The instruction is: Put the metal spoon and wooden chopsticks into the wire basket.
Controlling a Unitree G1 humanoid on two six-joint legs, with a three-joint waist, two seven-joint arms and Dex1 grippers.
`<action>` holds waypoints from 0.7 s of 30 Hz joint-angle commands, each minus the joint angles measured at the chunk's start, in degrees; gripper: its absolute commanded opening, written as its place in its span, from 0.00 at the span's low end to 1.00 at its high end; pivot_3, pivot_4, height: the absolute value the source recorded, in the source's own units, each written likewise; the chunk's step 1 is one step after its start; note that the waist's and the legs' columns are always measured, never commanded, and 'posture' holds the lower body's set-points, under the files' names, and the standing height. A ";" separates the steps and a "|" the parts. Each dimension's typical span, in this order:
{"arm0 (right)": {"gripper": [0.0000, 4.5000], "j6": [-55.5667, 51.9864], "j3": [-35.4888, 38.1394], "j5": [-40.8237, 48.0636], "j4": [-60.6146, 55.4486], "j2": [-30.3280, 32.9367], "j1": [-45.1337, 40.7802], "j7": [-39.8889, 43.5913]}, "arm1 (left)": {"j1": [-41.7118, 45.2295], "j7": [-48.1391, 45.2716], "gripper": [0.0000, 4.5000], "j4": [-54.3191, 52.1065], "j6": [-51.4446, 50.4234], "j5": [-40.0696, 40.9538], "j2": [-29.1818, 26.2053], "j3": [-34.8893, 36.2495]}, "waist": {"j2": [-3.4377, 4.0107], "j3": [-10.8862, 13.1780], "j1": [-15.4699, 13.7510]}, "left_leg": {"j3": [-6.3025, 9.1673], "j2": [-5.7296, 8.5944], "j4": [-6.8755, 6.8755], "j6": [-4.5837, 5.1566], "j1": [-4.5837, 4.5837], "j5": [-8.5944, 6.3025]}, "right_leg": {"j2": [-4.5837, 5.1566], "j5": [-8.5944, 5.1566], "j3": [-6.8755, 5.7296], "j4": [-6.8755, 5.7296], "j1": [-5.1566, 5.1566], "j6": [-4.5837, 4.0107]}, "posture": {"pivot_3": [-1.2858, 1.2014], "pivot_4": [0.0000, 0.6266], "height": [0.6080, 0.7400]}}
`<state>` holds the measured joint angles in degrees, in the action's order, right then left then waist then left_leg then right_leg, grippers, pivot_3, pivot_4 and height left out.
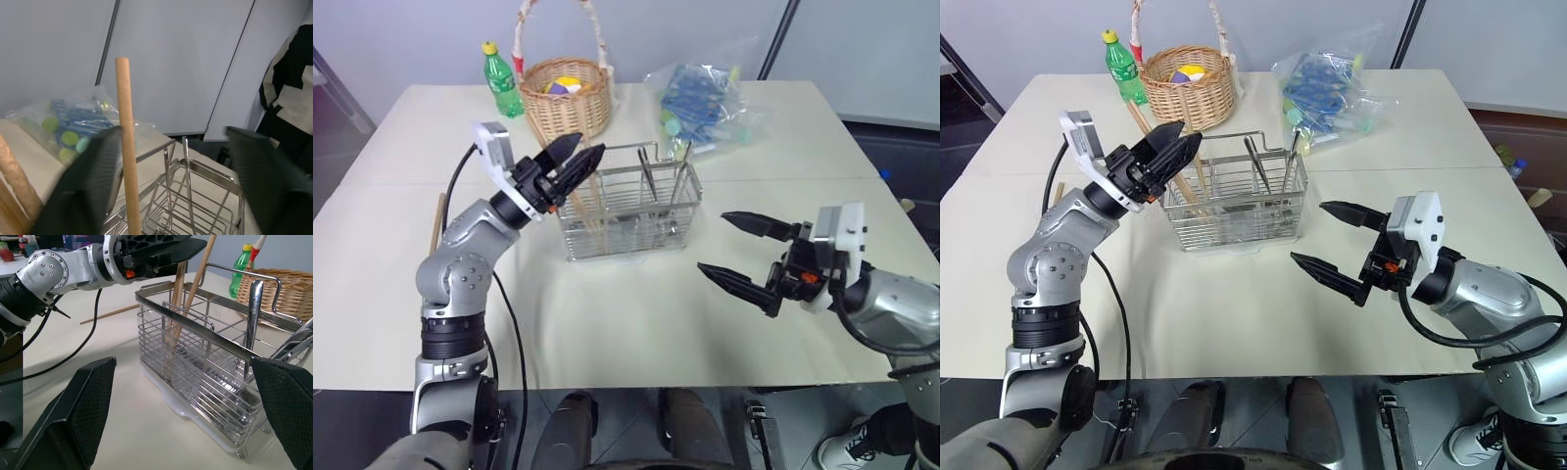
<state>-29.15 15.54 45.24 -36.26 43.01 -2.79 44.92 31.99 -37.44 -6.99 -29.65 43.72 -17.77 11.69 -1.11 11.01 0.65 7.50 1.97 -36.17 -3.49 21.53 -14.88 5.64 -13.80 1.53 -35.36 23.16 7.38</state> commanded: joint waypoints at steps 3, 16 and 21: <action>1.00 1.04 0.27 0.47 -1.21 -0.32 -0.66 0.12 | 1.17 1.31 0.99 -3.54 -0.88 3.02 -0.68 1.81 | 0.00 0.00 0.01 | 0.00 0.00 0.00 0.00 0.00 0.00 | 0.00 0.00 0.00 0.00 0.00 0.00 | 0.52 0.24 1.00; 1.00 0.99 1.13 2.50 -3.59 3.37 0.25 6.23 | 15.27 22.30 0.99 9.54 -1.53 5.34 -13.30 16.52 | 0.02 -0.01 0.27 | 0.01 0.00 0.03 0.01 -0.06 0.00 | -0.01 0.00 -0.01 -0.03 0.01 0.01 | 0.52 0.24 1.00; 1.00 1.80 0.72 1.77 -3.17 4.73 -0.39 9.48 | 10.41 32.74 0.99 19.24 -3.28 -9.77 -19.59 12.92 | 0.01 -0.01 0.05 | 0.01 0.01 0.03 0.00 -0.04 0.00 | -0.02 0.00 0.00 -0.03 -0.01 0.01 | 0.52 0.24 1.00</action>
<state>-28.66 15.54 46.36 -38.14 47.01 -2.49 53.46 43.08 -7.76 11.32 -32.33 38.17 -36.05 25.29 -1.10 11.00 0.70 7.52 1.98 -36.14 -3.49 21.50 -14.88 5.62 -13.80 1.52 -35.38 23.16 7.40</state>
